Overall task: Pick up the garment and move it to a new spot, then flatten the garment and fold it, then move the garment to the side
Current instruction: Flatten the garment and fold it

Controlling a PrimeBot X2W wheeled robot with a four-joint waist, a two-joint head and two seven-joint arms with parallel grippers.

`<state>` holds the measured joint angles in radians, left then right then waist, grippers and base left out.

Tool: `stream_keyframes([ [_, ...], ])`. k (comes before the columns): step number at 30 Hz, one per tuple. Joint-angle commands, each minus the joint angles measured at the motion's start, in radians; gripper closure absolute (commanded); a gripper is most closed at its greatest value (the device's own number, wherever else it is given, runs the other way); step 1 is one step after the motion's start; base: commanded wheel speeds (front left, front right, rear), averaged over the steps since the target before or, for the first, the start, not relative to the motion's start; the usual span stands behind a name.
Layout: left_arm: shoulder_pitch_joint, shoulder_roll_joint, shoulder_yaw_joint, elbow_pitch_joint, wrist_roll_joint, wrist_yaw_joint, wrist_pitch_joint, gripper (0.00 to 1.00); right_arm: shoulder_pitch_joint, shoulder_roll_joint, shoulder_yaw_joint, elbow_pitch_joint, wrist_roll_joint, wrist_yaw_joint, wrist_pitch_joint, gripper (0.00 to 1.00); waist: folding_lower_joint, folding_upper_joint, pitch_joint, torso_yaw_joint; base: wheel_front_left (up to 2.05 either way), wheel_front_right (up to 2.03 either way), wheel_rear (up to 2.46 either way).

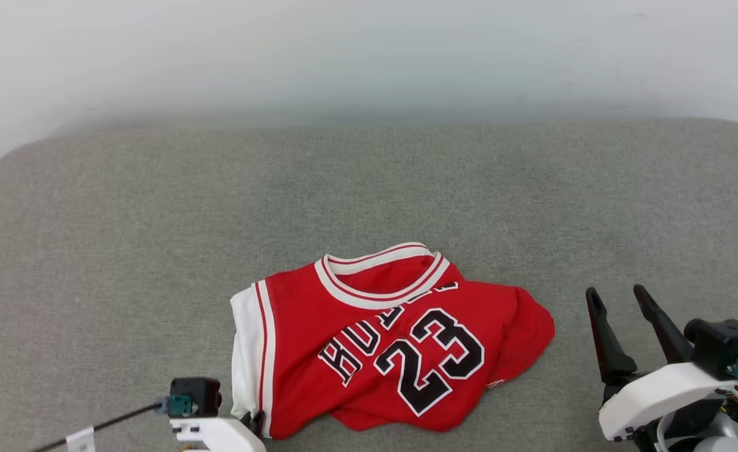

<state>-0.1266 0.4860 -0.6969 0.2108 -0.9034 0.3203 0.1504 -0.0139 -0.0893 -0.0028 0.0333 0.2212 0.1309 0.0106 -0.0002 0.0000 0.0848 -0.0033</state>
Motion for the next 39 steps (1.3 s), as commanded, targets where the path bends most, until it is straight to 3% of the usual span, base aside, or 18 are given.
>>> stream_keyframes([
  [1,0.027,-0.007,-0.001,0.004,-0.002,0.010,-0.007,0.00,0.011,0.002,-0.006,-0.006,0.001,0.000,0.004,0.00,0.0002,0.0000,-0.010,0.001,0.00,0.00,0.00],
  [8,0.000,-0.015,0.045,-0.042,0.086,0.046,-0.215,0.00,0.038,0.000,-0.026,-0.029,-0.014,0.000,0.025,0.00,0.0002,0.0000,-0.057,0.007,0.00,0.00,0.00],
  [15,-0.068,-0.028,0.067,-0.082,0.185,0.026,-0.380,0.00,0.069,0.001,-0.026,-0.065,-0.026,0.000,0.059,0.00,0.0002,0.0000,-0.099,-0.006,0.00,0.00,0.00],
  [26,-0.101,-0.060,0.107,-0.097,0.229,0.016,-0.412,0.00,0.083,-0.005,-0.061,-0.048,0.003,0.000,0.146,0.00,0.0002,0.0000,-0.105,0.016,0.00,0.00,0.00],
  [39,-0.173,-0.093,0.124,-0.132,0.297,-0.002,-0.417,0.00,-0.025,-0.136,-0.009,0.109,0.137,0.000,0.429,0.00,0.0002,0.0000,0.023,0.141,0.00,0.00,0.00],
])
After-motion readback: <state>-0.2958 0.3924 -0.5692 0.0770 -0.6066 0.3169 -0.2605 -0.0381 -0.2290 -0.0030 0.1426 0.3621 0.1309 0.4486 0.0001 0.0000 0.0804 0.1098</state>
